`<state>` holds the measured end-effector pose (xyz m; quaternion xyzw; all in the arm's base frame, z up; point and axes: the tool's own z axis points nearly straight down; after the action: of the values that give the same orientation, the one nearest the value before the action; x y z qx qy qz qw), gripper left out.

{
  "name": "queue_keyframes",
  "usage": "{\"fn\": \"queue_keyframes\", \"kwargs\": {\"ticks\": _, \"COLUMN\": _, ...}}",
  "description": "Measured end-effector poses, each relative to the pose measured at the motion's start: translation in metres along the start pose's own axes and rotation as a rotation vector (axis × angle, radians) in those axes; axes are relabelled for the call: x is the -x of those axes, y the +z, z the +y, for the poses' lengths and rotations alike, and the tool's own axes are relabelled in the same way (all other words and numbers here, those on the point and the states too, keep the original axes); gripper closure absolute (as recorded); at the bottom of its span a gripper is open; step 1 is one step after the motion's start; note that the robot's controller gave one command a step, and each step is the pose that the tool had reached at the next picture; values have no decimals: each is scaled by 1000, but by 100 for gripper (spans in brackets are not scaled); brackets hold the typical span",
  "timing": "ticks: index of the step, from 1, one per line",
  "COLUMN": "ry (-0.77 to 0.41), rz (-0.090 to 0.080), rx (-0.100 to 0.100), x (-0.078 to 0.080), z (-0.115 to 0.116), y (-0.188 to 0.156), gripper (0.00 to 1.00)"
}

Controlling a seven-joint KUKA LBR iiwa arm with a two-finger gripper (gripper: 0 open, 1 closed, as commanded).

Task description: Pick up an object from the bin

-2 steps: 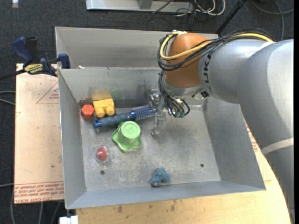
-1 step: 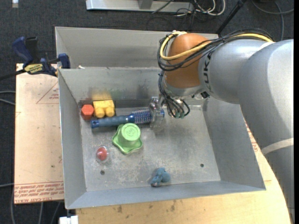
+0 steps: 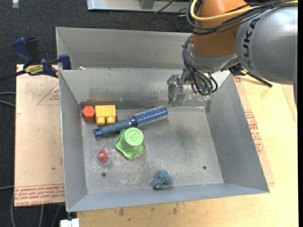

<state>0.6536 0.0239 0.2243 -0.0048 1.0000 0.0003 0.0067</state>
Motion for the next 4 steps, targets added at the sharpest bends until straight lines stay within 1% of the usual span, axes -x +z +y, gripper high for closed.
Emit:
{"fn": "queue_keyframes", "kwargs": {"ticks": 1, "ry": -1, "rz": 9, "rx": 0, "x": -2, "z": 0, "y": 6, "gripper": 0}}
{"fn": "queue_keyframes", "kwargs": {"ticks": 2, "ry": 148, "rz": 16, "rx": 0, "x": -9, "z": 9, "y": 131, "gripper": 0}}
{"fn": "queue_keyframes", "kwargs": {"ticks": 3, "ry": 178, "rz": 19, "rx": 0, "x": 0, "z": 15, "y": 155, "gripper": 0}}
{"fn": "queue_keyframes", "kwargs": {"ticks": 4, "ry": 178, "rz": 16, "rx": -1, "x": 0, "z": 15, "y": 156, "gripper": 100}}
